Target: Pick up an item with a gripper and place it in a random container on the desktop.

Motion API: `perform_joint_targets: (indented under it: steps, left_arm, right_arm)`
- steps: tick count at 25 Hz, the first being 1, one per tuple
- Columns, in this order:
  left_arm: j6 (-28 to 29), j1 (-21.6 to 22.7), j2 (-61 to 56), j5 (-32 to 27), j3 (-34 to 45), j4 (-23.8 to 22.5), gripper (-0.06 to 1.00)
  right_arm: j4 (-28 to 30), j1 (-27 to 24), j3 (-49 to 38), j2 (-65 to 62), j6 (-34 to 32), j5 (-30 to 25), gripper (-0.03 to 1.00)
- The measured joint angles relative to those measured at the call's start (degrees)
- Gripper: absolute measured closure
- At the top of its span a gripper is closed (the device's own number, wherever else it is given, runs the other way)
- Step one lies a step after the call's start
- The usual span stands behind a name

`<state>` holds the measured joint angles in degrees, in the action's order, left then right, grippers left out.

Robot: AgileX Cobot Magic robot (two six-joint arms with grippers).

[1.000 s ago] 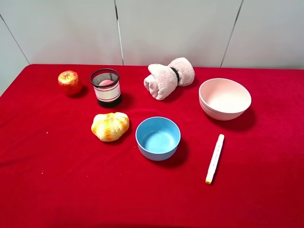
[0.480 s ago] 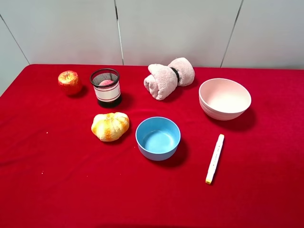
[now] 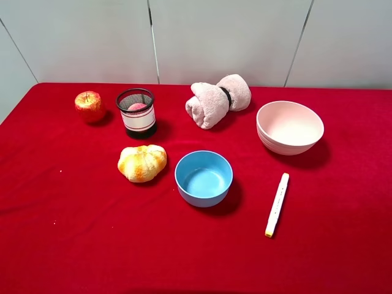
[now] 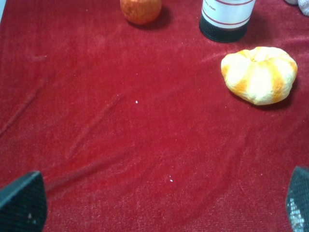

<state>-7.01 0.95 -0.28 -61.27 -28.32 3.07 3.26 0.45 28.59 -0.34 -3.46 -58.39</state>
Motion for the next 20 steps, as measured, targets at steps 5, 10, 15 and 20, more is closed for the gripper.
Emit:
perform_joint_targets:
  steps: [5,10,15,20]
  left_arm:
    - [-0.1,0.0,0.0,0.0,0.0,0.0,-0.05]
    - [-0.1,0.0,0.0,0.0,0.0,0.0,-0.05]
    - [-0.2,0.0,0.0,0.0,0.0,0.0,-0.05]
    - [-0.2,0.0,0.0,0.0,0.0,0.0,-0.05]
  right_arm:
    - [0.0,0.0,0.0,0.0,0.0,0.0,1.0]
    - [0.0,0.0,0.0,0.0,0.0,0.0,1.0]
    - [0.0,0.0,0.0,0.0,0.0,0.0,1.0]
    - [0.0,0.0,0.0,0.0,0.0,0.0,1.0]
